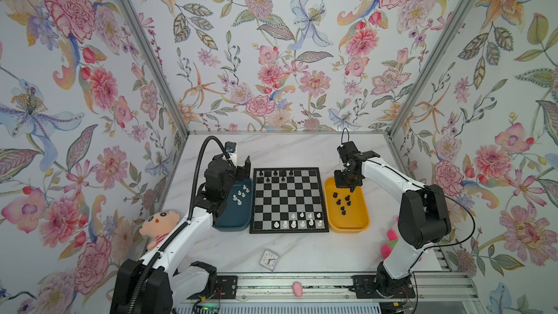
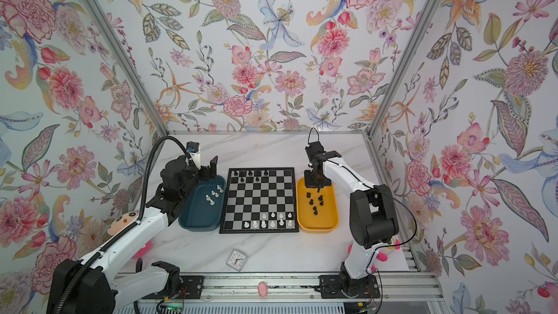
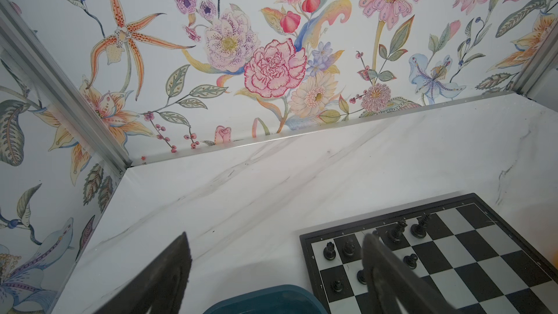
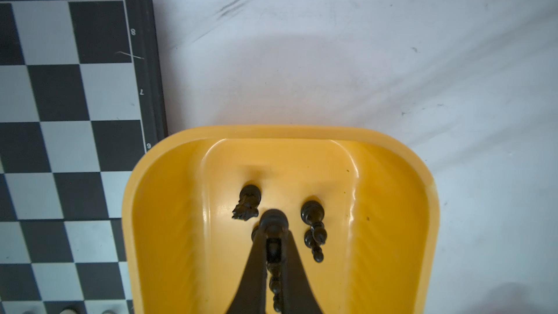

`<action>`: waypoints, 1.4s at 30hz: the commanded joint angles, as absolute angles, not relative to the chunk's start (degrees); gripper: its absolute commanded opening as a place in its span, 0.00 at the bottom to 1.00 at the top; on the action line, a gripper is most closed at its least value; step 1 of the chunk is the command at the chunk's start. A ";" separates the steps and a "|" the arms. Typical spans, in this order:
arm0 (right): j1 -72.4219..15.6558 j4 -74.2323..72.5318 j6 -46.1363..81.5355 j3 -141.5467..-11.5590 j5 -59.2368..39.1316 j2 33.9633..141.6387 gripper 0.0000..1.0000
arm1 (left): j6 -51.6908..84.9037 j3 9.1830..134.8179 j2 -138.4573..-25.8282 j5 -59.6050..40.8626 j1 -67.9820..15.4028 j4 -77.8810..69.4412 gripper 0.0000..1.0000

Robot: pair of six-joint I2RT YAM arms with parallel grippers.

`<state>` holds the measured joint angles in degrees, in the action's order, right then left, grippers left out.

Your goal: Set up the chess pieces on the board

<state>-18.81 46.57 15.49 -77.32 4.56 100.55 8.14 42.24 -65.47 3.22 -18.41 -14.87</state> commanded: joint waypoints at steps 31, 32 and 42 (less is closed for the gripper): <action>-36.35 55.55 15.47 -106.76 1.82 120.36 0.08 | 6.33 36.58 -60.31 4.70 -19.02 -17.68 0.91; -36.55 55.61 15.42 -107.83 1.68 121.40 0.08 | 6.27 36.58 -60.30 4.81 -18.99 -17.67 0.91; -38.29 55.65 14.54 -116.69 2.19 129.78 0.08 | 5.74 36.85 -60.39 5.07 -19.07 -17.29 0.91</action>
<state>-36.86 54.41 15.27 -113.89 1.96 127.79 6.81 36.86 -60.99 3.73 -18.41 -16.78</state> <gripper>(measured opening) 0.087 0.909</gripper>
